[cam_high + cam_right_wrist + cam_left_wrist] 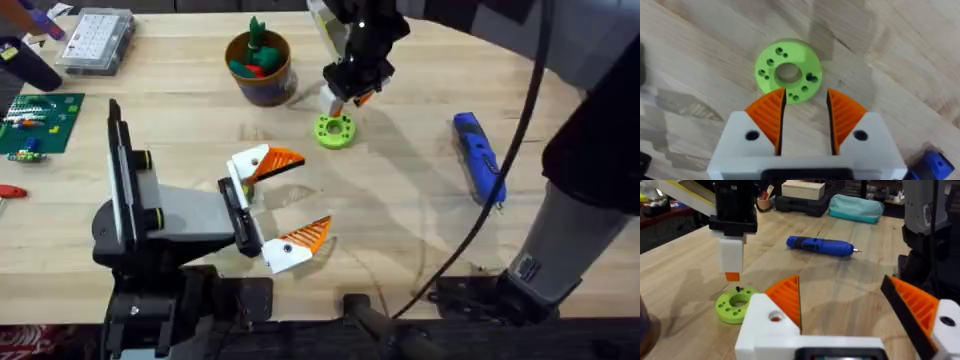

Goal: Pick up the gripper from the table and insert it into the empty holder that is missing its gripper. Then pick up a screw, insert it into the mounting hole, and use the screwdriver to tighten it. Finally, clean up the table by picking up the vegetable and placing it into the bucket.

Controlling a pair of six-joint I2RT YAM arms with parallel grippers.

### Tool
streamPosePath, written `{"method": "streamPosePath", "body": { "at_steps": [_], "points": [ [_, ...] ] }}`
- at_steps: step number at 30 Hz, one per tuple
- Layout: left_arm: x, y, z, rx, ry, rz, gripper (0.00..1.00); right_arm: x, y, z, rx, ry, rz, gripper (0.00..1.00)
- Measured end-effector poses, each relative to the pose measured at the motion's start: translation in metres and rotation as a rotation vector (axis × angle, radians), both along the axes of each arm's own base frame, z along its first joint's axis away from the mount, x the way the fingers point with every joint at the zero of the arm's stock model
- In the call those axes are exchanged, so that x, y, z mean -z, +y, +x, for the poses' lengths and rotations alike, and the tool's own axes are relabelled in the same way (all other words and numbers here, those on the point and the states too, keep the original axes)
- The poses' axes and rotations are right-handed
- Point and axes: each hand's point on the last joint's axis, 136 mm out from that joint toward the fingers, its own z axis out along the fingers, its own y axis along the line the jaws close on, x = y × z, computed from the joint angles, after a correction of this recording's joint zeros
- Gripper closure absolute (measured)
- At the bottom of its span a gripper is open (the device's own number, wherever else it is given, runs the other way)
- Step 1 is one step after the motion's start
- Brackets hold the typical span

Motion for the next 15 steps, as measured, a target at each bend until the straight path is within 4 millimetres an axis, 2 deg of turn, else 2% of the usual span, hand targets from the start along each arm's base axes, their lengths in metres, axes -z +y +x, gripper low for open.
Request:
{"method": "streamPosePath", "body": {
  "at_steps": [15],
  "points": [
    [0.0000,0.0000,0.0000,0.000,0.000,0.000,0.014,0.0004,0.0016,-0.0003,0.001,0.009,0.016,0.526]
  ]
}}
